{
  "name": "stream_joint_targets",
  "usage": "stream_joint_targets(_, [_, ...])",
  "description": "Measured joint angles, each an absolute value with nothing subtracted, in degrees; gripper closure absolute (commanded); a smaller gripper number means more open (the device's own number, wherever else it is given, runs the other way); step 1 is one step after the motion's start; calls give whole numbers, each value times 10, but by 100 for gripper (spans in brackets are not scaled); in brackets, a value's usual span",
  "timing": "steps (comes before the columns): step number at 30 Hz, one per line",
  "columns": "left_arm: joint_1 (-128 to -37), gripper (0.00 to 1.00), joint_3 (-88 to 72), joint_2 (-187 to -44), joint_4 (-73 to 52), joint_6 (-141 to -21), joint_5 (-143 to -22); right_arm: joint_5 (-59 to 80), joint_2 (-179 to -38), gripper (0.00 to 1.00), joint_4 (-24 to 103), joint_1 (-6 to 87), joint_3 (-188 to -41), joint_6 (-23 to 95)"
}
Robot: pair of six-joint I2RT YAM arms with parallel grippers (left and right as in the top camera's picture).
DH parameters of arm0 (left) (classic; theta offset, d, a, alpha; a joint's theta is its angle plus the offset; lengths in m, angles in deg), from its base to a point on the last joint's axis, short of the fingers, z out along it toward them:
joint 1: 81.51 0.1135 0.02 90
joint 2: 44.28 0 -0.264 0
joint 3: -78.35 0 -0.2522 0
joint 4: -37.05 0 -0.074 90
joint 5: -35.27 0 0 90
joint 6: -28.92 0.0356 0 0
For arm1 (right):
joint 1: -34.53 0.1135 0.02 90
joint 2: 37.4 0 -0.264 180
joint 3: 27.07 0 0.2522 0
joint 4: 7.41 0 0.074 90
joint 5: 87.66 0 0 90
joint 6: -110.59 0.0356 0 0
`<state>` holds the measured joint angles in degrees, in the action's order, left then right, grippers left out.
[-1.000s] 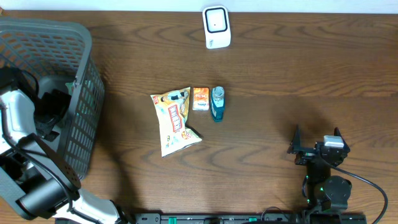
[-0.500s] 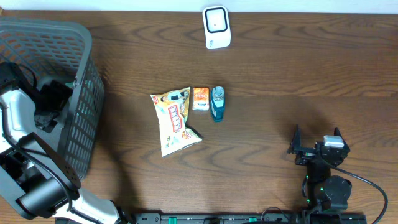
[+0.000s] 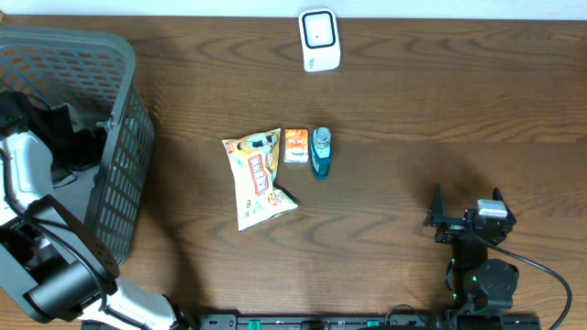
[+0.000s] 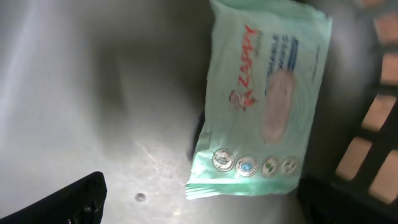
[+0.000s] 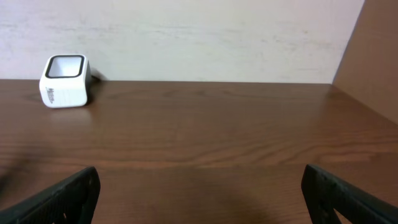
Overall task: Scan the item barcode
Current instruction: 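Move the left gripper back into the basket toward the wipes pack, then grasp the mint-green wet-wipes pack with the left gripper and lift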
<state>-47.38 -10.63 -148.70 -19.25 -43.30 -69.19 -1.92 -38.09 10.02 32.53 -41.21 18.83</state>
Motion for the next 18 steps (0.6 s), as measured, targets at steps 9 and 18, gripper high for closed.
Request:
stream_joint_targets(9, [-514, 2, -106, -1487, -151, -263, -683, -19, -381, 1, 100, 325, -412, 188])
stream_joint_targets(18, [-543, 2, -106, -1525, -126, -211, -693, -19, -381, 1, 100, 326, -412, 188])
